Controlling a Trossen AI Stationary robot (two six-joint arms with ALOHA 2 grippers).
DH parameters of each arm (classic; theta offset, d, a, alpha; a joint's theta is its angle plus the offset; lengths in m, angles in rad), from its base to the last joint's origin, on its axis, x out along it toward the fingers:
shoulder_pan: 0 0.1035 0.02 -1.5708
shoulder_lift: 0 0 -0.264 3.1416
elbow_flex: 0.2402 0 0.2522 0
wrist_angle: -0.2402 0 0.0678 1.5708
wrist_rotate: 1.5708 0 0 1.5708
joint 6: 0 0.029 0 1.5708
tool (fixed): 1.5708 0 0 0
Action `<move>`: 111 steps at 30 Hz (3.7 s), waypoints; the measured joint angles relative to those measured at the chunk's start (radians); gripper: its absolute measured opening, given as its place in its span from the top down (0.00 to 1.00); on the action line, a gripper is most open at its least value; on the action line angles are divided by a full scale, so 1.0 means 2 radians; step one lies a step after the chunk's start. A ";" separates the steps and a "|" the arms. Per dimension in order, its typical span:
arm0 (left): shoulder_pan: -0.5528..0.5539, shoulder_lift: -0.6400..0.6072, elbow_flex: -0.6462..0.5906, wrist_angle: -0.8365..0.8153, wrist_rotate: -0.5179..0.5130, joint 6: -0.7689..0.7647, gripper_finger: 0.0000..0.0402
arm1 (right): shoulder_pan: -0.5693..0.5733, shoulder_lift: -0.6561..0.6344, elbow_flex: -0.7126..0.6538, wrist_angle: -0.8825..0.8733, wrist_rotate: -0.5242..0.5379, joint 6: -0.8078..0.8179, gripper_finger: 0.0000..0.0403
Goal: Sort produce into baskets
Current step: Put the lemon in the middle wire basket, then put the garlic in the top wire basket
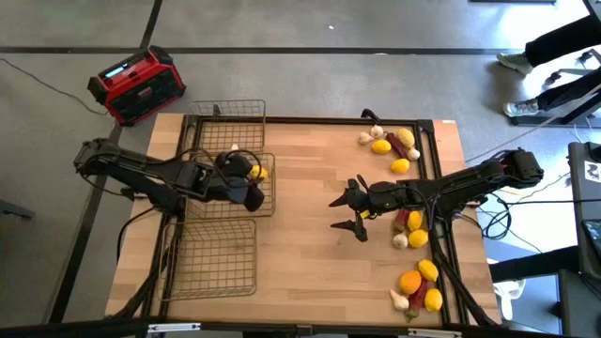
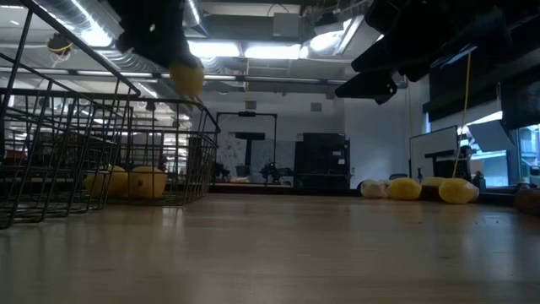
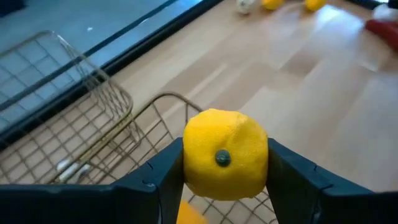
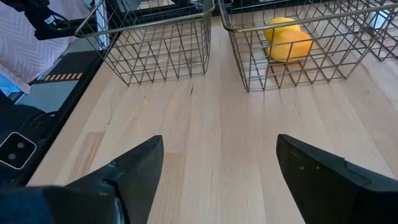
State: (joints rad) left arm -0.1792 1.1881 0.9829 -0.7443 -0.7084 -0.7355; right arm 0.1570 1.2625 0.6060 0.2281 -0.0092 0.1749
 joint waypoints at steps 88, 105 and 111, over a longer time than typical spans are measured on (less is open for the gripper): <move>0.054 -0.067 -0.174 0.276 0.068 0.175 0.28 | -0.195 -0.018 0.092 -0.237 0.180 -0.163 0.24; 0.054 -0.068 -0.174 0.289 0.068 0.107 0.28 | -0.394 -0.018 0.097 -0.259 0.139 -0.199 0.24; 0.054 -0.068 -0.174 0.289 0.068 0.109 0.28 | -0.394 -0.017 0.097 -0.311 0.126 -0.211 0.24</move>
State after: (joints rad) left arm -0.0715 1.0515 0.6357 -0.1665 -0.5728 -0.5176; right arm -0.6308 1.2282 0.7994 -0.3947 0.2418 -0.2465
